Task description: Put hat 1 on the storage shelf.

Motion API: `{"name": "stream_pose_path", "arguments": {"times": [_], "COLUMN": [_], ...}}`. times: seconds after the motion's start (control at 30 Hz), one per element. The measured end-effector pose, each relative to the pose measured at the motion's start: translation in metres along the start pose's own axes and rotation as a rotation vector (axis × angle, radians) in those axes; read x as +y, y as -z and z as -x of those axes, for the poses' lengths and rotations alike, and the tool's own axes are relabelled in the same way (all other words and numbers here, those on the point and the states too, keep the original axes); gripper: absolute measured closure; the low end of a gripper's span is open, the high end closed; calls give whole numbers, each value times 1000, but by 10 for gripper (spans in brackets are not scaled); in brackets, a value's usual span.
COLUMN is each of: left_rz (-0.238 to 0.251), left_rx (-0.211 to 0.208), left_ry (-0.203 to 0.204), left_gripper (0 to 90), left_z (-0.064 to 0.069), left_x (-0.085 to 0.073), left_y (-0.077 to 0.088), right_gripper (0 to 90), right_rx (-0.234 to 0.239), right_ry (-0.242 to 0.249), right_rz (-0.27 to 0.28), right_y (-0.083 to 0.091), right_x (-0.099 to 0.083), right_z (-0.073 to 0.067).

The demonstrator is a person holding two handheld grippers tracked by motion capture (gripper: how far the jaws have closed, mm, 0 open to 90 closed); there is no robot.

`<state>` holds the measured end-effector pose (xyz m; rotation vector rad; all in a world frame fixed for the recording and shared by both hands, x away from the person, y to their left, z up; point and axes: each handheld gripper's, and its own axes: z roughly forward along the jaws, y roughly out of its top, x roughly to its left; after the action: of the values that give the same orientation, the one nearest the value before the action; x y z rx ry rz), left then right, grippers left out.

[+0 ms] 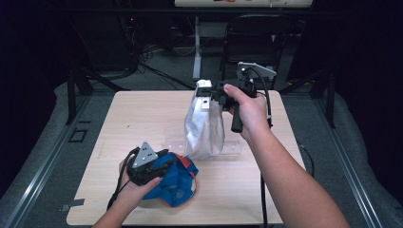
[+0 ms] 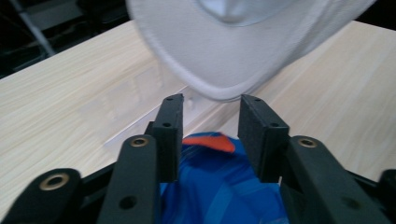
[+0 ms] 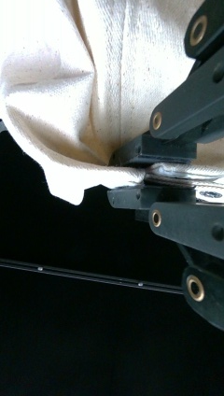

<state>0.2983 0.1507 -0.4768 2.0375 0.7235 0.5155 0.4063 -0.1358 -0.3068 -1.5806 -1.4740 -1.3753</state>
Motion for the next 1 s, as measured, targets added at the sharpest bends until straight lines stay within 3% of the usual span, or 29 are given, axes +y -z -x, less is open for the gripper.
{"name": "stream_pose_path", "arguments": {"times": [0.1,0.17,0.23,0.43,0.57,0.73,0.87,1.0], "left_rz": [3,6,7,8,-11,-13,-11,-3], "left_rx": [-24,-13,29,88,107,85,60,23], "left_ry": [-33,-43,-58,-65,-75,-71,-83,-51], "left_gripper": [523,510,510,524,626,786,832,847], "left_z": [10,13,19,20,14,4,-6,-17], "left_x": [10,13,21,36,37,37,37,38], "left_y": [-8,-11,-20,-31,-34,-33,-30,-27], "right_gripper": [809,809,809,809,809,809,809,809], "right_rx": [-5,-3,1,7,15,3,5,2], "right_ry": [2,5,6,1,4,3,2,-1], "right_rz": [6,7,11,18,31,30,33,37], "right_y": [-6,-7,-11,-16,-18,-20,-23,-27], "right_x": [4,5,7,9,9,9,9,10], "right_z": [-6,-7,-10,-14,-15,-14,-13,-13]}}
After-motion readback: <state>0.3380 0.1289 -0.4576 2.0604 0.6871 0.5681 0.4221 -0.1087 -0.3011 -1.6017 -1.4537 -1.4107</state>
